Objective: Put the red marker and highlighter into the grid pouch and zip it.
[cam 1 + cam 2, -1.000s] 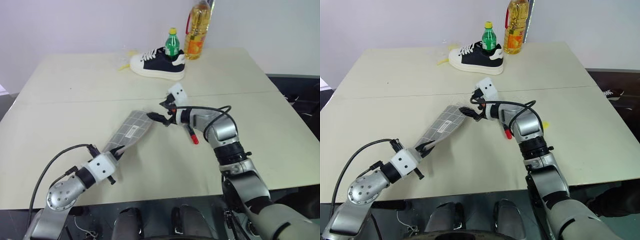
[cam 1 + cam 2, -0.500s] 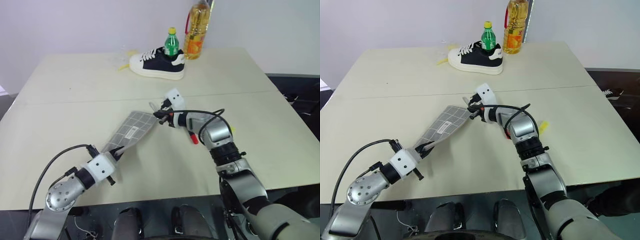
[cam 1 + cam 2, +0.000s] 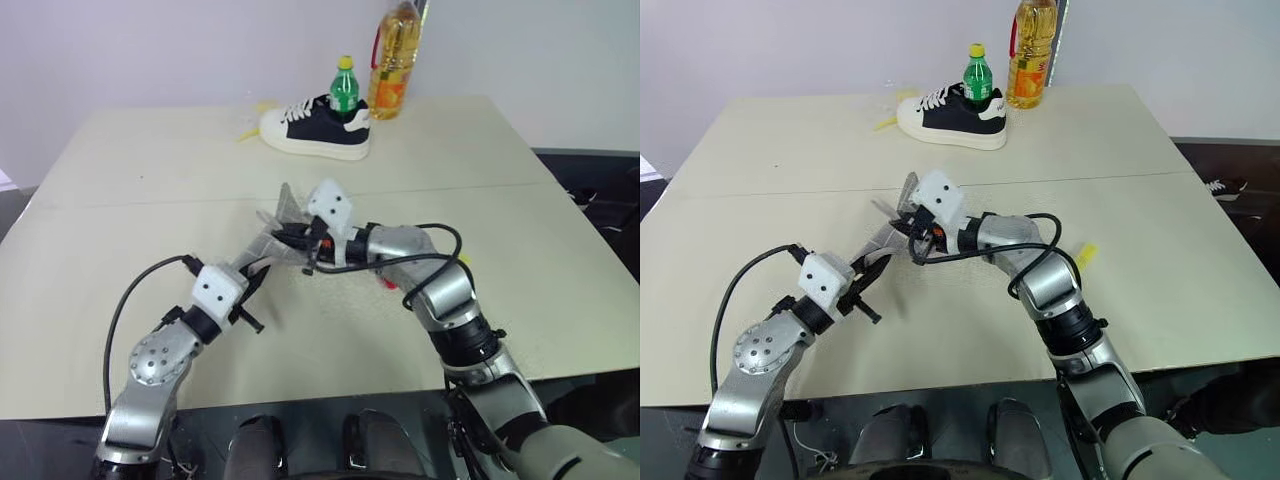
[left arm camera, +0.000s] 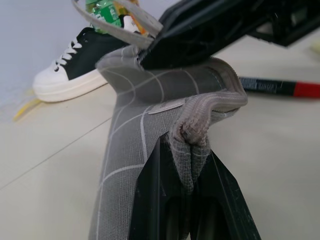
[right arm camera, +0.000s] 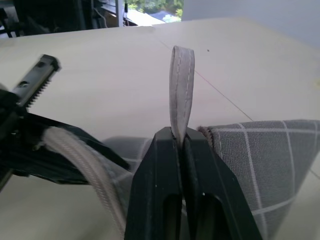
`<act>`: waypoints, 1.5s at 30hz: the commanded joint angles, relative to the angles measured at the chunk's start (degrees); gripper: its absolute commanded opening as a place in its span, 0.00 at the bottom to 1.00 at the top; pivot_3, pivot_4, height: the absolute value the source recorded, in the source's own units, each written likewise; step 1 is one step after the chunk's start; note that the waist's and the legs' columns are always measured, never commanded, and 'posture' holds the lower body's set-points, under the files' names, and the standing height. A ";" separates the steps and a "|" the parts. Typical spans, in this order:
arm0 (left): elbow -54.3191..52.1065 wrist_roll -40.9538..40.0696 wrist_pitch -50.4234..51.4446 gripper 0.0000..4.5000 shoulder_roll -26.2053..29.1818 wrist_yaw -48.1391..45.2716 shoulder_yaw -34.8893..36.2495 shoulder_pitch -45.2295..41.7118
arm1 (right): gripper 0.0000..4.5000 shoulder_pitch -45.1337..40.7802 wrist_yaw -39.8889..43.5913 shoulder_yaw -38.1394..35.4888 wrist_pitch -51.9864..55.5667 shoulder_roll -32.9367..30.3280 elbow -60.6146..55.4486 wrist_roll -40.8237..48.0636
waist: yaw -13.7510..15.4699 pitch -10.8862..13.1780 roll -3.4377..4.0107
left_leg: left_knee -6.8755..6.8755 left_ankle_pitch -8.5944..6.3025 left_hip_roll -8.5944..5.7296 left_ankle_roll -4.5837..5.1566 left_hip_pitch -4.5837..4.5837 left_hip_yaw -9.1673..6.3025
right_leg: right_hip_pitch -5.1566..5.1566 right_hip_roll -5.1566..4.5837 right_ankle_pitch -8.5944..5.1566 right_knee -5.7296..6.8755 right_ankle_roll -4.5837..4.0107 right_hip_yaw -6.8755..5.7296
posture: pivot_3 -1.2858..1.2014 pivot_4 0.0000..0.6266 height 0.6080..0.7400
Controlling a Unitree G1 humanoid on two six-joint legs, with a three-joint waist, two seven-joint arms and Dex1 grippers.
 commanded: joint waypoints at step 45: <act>-3.22 -5.83 -3.06 0.00 3.37 1.01 6.28 7.07 | 0.75 1.47 5.51 -10.13 -20.93 -11.79 15.58 0.50 | -0.24 0.04 0.04 | 0.00 0.01 -0.01 -0.01 0.07 0.00 | 0.06 0.02 -0.01 0.00 -0.01 0.01 | 0.52 0.24 0.74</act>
